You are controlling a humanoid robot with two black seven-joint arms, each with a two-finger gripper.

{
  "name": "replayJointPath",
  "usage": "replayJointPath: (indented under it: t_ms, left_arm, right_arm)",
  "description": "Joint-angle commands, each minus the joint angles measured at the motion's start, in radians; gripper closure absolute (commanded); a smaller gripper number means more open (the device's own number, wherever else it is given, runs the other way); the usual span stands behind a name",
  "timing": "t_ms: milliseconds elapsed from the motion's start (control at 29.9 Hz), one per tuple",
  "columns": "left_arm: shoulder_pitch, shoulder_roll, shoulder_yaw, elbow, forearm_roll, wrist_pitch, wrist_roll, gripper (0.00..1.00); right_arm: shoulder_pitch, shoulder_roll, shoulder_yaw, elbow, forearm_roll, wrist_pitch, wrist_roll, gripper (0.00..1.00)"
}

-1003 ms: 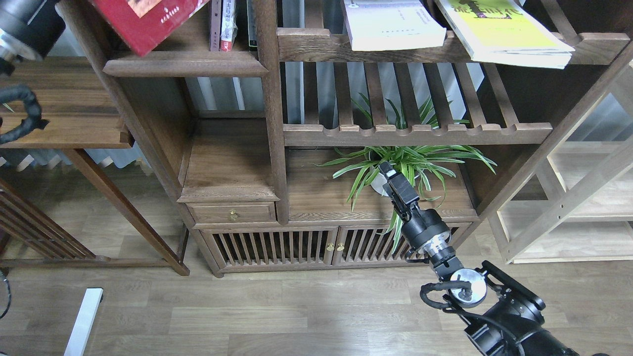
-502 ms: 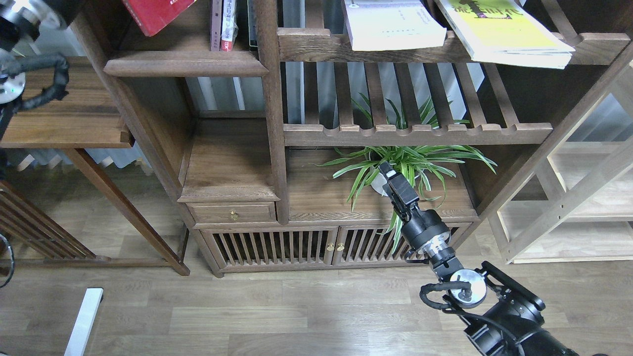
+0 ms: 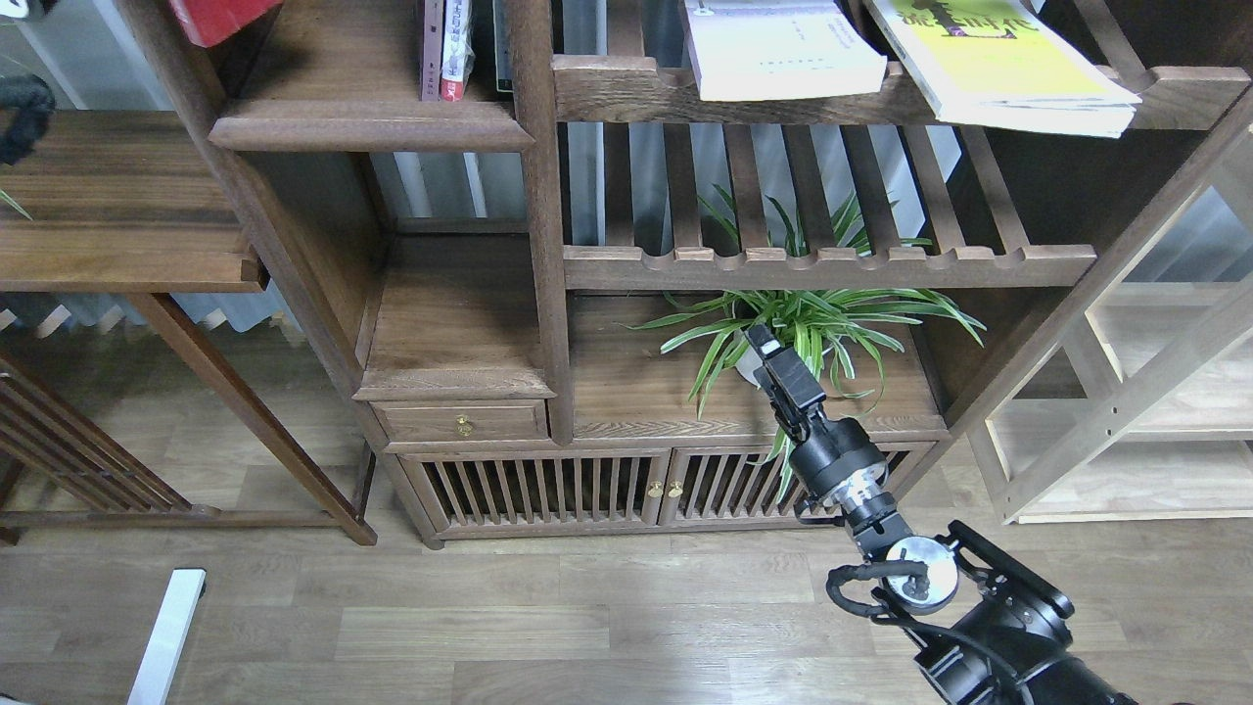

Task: Organize books on shelf
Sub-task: 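Push the red book onto the top shelf with the left gripper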

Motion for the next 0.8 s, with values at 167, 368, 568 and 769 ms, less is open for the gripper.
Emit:
replayJointPath:
  t_ms: [167, 368, 568, 769]
  left_arm:
    - [-0.064, -0.004, 0.099, 0.006, 0.054, 0.022, 0.002, 1.00]
    - [-0.069, -0.036, 0.111, 0.034, 0.145, 0.054, -0.016, 1.00]
    - [-0.085, -0.105, 0.118, 0.106, 0.182, 0.112, -0.044, 1.00]
    - [-0.145, -0.226, 0.155, 0.221, 0.218, 0.141, -0.061, 1.00]
  right_arm:
    - [-0.007, 0.001, -0.005, 0.000, 0.000, 0.000, -0.003, 0.01]
    - [-0.008, -0.004, -0.002, 0.000, 0.000, 0.000, -0.003, 0.01]
    - [-0.024, -0.019, 0.001, 0.000, 0.000, 0.000, -0.006, 0.01]
    - [-0.050, -0.036, 0.009, 0.002, 0.001, 0.000, -0.005, 0.01]
